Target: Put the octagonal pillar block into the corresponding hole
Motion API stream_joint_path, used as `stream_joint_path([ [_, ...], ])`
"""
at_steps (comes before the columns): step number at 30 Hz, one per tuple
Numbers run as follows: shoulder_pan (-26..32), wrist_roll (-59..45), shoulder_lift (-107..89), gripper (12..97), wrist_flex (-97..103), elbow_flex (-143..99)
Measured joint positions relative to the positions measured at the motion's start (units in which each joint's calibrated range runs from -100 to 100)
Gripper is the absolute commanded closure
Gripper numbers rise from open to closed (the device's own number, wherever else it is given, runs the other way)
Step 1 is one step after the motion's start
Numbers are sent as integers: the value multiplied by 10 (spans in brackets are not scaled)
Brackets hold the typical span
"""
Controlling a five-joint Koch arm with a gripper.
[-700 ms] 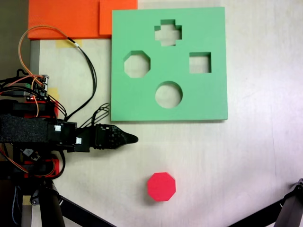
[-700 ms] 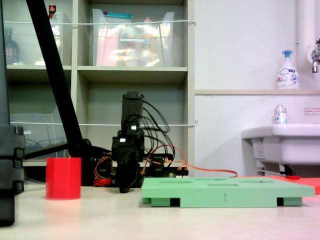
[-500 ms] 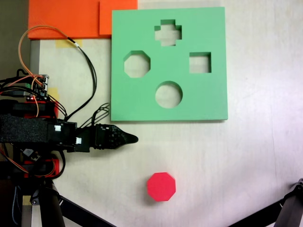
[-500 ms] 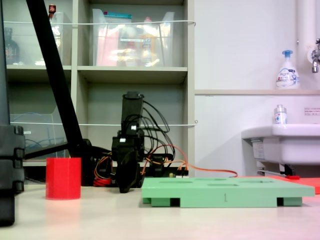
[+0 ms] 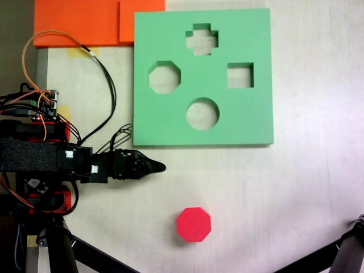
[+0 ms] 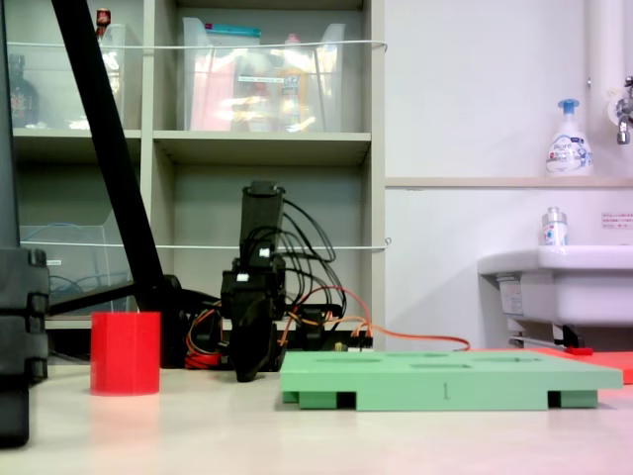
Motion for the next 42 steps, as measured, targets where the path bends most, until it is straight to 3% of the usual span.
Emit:
stream_joint_path([
  [11,-5,11,0,593,0,0],
  [21,-81,189,0,601,0,-1],
  [26,-95,278,0,657,-6,-2],
  [29,-99,335,0,658,-121,61],
  [36,-51,458,1,691,-621,343],
  [42,-40,481,1,703,-746,555],
])
